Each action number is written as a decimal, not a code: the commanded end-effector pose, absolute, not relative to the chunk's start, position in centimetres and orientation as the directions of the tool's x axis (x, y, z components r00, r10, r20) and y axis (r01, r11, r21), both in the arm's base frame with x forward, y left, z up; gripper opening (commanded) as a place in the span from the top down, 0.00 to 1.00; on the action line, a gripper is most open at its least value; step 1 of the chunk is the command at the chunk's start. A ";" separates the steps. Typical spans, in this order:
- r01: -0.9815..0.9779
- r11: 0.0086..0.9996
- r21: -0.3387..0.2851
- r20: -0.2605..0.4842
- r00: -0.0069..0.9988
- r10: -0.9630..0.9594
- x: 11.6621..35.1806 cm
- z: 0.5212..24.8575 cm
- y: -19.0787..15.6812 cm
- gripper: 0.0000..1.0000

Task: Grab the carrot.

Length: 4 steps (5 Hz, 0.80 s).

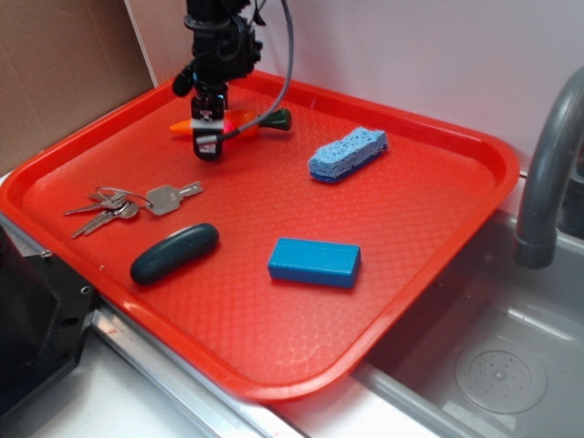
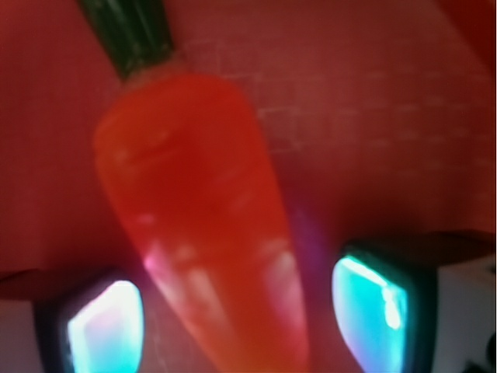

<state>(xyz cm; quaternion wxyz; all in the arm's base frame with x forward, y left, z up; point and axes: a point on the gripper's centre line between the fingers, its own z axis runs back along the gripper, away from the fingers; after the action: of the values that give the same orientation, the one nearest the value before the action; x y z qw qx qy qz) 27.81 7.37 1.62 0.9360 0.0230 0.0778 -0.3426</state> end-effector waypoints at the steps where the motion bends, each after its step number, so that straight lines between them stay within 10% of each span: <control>1: 0.592 0.803 0.077 -0.100 0.805 -0.584 28.1 2.7 6.2 1.00; 3: 0.296 0.929 0.224 0.084 0.943 -0.321 25.9 10.3 3.7 1.00; 4: 0.051 0.994 0.093 0.137 0.988 -0.063 22.4 15.6 2.4 1.00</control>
<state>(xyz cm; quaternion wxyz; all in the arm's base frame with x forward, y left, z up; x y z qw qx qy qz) 21.20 3.19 14.67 0.9977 0.0410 -0.0478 -0.0256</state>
